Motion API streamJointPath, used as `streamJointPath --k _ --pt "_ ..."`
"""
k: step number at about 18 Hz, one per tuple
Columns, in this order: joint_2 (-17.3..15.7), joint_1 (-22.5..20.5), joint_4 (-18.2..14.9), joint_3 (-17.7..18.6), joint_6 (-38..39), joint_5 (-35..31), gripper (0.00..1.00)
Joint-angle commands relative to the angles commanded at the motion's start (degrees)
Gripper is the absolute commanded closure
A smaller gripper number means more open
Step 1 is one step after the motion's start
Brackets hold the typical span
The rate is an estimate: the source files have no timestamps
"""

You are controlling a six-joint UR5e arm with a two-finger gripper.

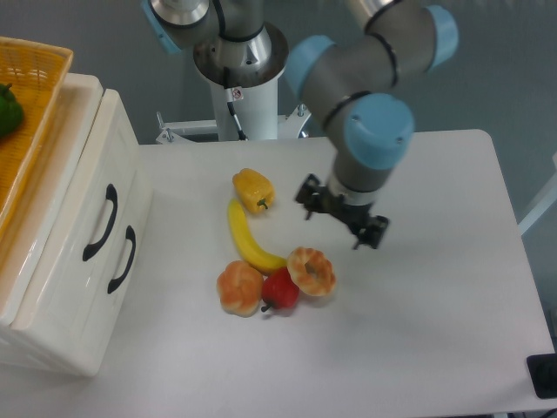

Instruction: Slide the top white drawer open

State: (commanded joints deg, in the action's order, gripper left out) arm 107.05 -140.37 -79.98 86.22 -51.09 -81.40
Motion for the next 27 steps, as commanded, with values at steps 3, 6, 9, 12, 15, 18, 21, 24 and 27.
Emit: streamJointPath --k 3,6,9,12,15,18,21,24,27 --pt "-0.5 3.2 -0.1 0.0 6.6 1.1 0.00" --pt "-0.9 4.8 -1.8 0.3 9.8 2.2 0.00" --pt "-0.9 6.9 -3.5 0.3 12.9 3.4 0.00" --pt "-2.1 8.3 -3.3 0.0 15.8 8.4 0.00" --pt "-2.5 8.3 -3.3 0.0 17.9 14.0 0.00" --pt "-2.4 8.4 -3.3 0.0 21.5 15.9 0.00" --pt "-2.3 9.1 -3.2 0.1 24.1 17.8 0.00" --pt "-1.8 10.5 -3.2 0.2 25.2 17.8 0.00" --pt "-1.9 10.9 -3.2 0.2 26.0 18.6 0.00"
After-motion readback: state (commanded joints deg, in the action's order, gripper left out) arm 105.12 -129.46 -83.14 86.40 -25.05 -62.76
